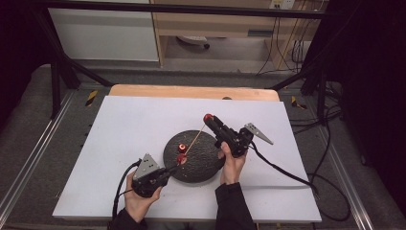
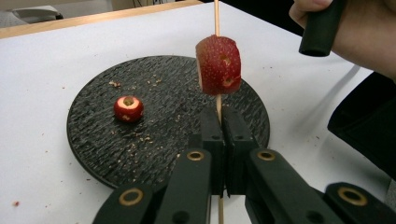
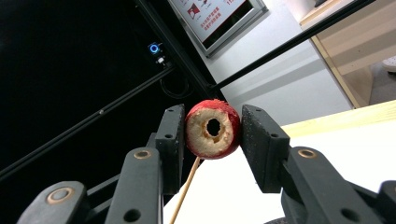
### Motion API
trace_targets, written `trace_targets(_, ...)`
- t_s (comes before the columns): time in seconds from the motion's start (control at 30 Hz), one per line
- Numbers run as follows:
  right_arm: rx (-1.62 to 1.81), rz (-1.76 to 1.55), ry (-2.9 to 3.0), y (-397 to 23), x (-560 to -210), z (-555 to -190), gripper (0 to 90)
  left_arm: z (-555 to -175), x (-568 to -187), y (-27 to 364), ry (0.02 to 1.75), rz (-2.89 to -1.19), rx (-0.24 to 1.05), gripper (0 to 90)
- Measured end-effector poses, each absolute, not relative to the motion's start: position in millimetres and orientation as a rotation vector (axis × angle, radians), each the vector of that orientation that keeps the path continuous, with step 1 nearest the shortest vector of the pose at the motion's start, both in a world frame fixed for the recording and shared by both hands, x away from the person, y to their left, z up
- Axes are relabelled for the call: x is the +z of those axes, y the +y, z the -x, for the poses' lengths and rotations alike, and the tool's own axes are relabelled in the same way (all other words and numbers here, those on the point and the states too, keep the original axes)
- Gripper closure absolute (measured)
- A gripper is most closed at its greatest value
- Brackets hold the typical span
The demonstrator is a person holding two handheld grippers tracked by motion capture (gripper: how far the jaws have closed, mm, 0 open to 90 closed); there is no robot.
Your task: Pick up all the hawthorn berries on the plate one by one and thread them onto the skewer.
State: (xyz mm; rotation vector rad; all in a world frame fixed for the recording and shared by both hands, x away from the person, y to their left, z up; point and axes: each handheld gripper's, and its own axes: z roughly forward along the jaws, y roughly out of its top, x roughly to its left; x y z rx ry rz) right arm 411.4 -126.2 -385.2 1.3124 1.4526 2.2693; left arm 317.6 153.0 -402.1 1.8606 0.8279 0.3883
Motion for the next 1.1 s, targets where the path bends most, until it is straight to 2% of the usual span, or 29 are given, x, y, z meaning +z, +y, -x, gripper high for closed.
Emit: trace_targets(1.1, 2.282, -1.31, 1.529, -122, -390, -404, 61.4, -338, -386, 131, 0.841, -1.828, 0.389, 88.1)
